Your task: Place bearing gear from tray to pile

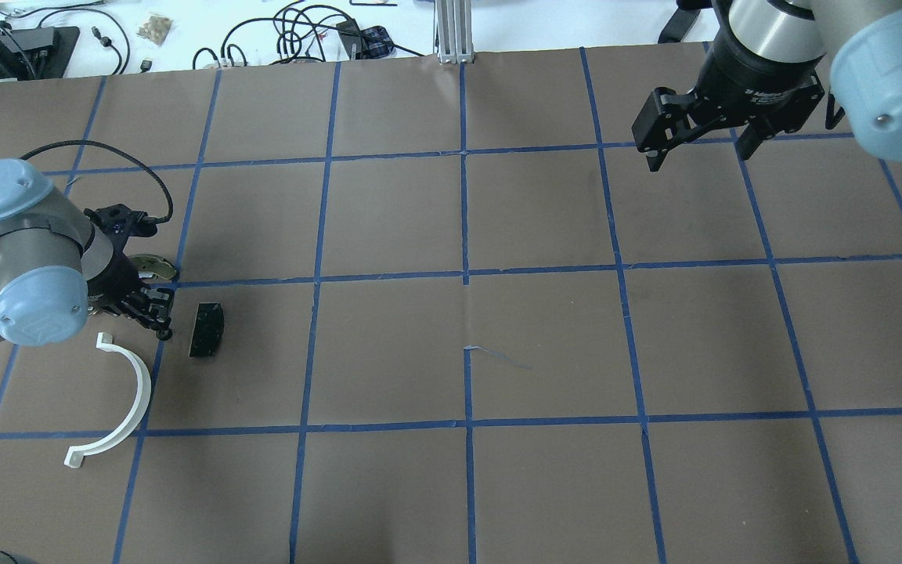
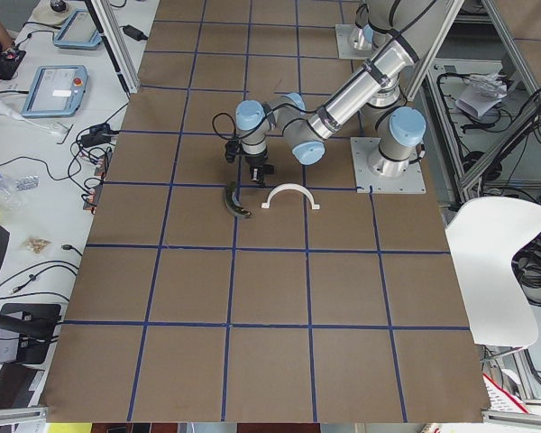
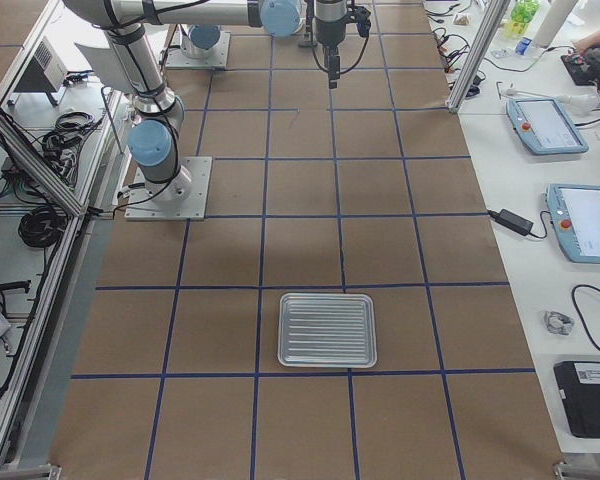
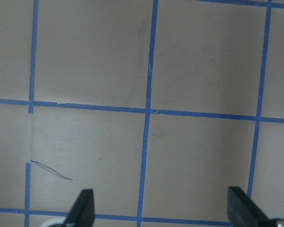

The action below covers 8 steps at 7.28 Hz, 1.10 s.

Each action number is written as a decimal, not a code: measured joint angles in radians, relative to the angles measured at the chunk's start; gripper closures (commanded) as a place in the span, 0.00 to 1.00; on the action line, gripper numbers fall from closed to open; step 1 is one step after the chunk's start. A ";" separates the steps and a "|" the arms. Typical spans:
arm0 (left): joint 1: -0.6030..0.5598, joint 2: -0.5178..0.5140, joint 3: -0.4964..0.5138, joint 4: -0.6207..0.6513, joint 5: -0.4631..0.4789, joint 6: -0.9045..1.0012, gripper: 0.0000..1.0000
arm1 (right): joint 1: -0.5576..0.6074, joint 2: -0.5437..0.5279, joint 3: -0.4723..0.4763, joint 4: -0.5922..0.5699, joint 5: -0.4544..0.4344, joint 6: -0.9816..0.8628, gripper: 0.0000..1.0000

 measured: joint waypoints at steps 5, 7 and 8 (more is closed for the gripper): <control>0.003 -0.005 0.001 0.015 0.000 0.013 0.03 | 0.000 0.000 0.000 -0.001 0.000 0.000 0.00; 0.002 0.007 0.004 0.015 0.000 0.016 0.01 | 0.000 0.000 0.000 -0.001 0.000 0.000 0.00; -0.005 0.020 0.011 0.010 -0.002 0.011 0.01 | 0.000 0.000 0.000 -0.001 0.000 0.000 0.00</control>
